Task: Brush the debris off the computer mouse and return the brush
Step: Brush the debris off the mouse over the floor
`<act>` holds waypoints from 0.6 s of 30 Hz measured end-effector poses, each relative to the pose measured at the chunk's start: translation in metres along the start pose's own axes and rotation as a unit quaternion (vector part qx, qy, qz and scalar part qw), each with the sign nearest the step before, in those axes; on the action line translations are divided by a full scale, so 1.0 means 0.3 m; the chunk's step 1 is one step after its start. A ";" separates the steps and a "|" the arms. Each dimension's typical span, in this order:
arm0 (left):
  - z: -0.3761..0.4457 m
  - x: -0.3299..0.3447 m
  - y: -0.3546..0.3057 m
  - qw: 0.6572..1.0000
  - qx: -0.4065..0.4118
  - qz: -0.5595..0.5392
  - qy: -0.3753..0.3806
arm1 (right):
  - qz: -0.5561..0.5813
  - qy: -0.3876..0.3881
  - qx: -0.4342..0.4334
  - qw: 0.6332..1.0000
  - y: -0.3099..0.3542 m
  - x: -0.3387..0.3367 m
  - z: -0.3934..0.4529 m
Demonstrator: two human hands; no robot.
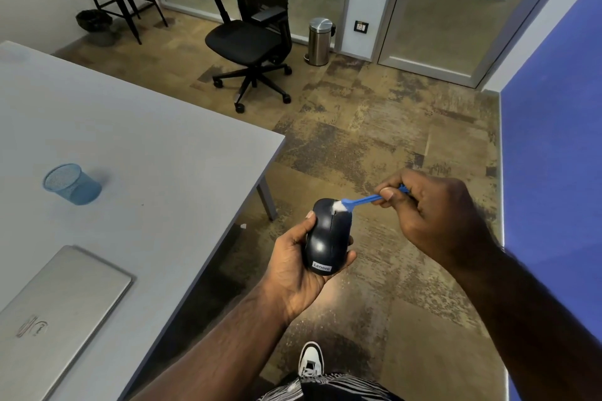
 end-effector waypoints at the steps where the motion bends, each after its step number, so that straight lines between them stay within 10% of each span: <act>1: 0.001 0.001 -0.001 1.000 0.002 -0.003 0.001 | -0.008 -0.006 0.004 1.000 0.000 0.000 -0.003; 18: 0.009 0.012 -0.011 0.998 0.012 -0.045 -0.039 | 0.067 0.003 -0.060 0.996 0.054 -0.007 -0.047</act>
Point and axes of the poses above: each hand's wrist, its own z-axis towards the middle knuckle, its own x-axis out of the palm, y = z × x, the point moved 3 cm from there along z, towards the middle knuckle, and after that the axes turned 6 degrees about z, right-handed, at the moved point
